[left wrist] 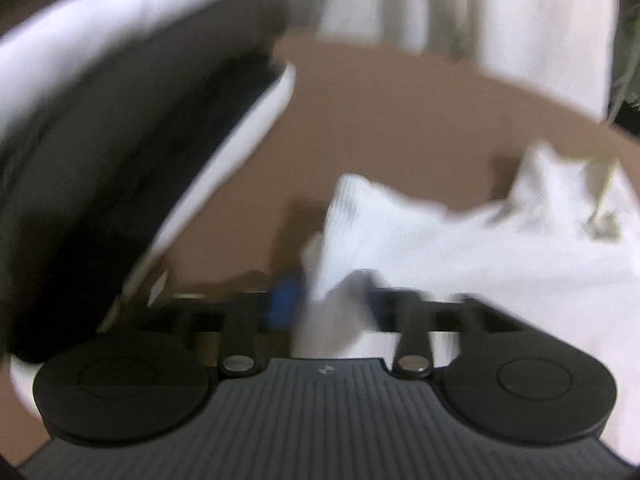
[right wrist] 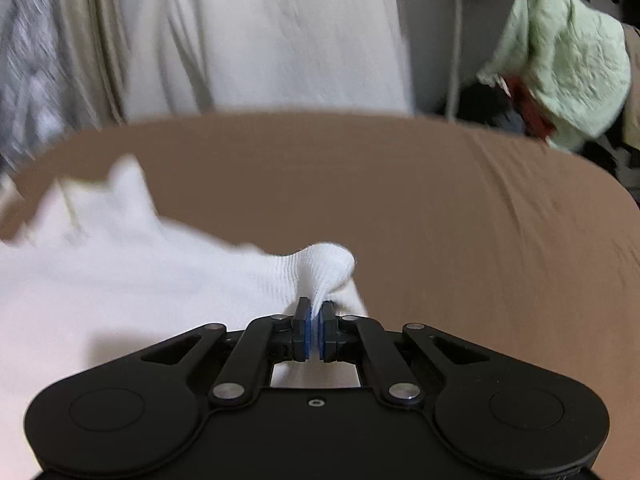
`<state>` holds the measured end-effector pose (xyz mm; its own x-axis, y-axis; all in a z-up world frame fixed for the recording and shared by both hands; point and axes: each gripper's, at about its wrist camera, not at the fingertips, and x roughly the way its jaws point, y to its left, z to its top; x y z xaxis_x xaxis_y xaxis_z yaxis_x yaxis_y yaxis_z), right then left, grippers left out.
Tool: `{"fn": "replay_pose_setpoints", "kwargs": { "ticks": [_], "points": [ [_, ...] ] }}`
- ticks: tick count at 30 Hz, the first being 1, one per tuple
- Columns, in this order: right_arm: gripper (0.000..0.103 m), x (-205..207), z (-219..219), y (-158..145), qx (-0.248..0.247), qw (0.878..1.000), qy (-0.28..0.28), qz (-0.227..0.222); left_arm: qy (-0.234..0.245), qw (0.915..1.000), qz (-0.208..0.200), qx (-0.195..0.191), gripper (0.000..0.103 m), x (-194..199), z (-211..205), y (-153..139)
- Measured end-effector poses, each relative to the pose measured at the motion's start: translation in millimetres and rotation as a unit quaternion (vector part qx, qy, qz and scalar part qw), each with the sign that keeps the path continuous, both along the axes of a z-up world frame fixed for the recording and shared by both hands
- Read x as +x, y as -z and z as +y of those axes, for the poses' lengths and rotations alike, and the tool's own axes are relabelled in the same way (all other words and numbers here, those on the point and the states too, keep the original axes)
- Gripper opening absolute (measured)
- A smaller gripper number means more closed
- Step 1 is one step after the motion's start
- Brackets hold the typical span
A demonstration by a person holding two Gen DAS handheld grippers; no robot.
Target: Fold clothes
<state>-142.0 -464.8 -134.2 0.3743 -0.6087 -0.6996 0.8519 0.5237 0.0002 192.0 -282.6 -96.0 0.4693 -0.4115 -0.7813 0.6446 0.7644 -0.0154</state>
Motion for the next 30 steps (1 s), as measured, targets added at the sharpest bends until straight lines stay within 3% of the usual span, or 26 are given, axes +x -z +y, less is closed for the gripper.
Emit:
{"fn": "replay_pose_setpoints", "kwargs": {
  "ticks": [1,4,5,8,10,11,13,18,22,25,30],
  "points": [
    [0.008,3,2,0,-0.008,1.000,0.004,0.010,0.002,1.0000,-0.003,0.004,0.055,-5,4,0],
    [0.038,6,5,-4,-0.028,0.999,0.022,0.035,0.006,0.9991,-0.029,0.030,0.057,-26,12,-15],
    [0.041,2,5,-11,-0.030,0.998,0.035,0.038,0.007,0.9992,-0.032,0.024,0.061,-35,16,-23],
    [0.042,-27,27,-38,-0.004,0.998,0.056,0.002,0.037,0.9978,0.003,-0.054,0.073,-67,29,-54],
    [0.044,-58,64,-53,0.022,0.998,0.034,-0.053,0.072,0.9944,0.031,-0.071,0.073,-97,26,-62],
    [0.050,-73,84,-60,0.036,0.996,0.021,-0.081,0.087,0.9934,0.037,-0.065,0.073,-111,23,-62],
    [0.054,-97,116,-61,0.060,0.992,-0.001,-0.114,0.124,0.9910,0.048,-0.016,0.073,-145,8,-53],
    [0.054,-132,169,-29,0.176,0.970,-0.029,-0.163,0.160,0.9740,0.156,0.034,0.071,-196,-10,-14],
    [0.054,-147,187,12,0.253,0.945,-0.004,-0.208,0.145,0.9768,0.151,0.045,0.070,-207,-1,-2],
    [0.054,-148,177,39,0.263,0.925,0.046,-0.270,0.135,0.9781,0.152,0.046,0.071,-203,7,2],
    [0.055,-128,144,37,0.205,0.928,0.078,-0.302,0.119,0.9792,0.158,0.046,0.071,-198,19,6]
  ]
}}
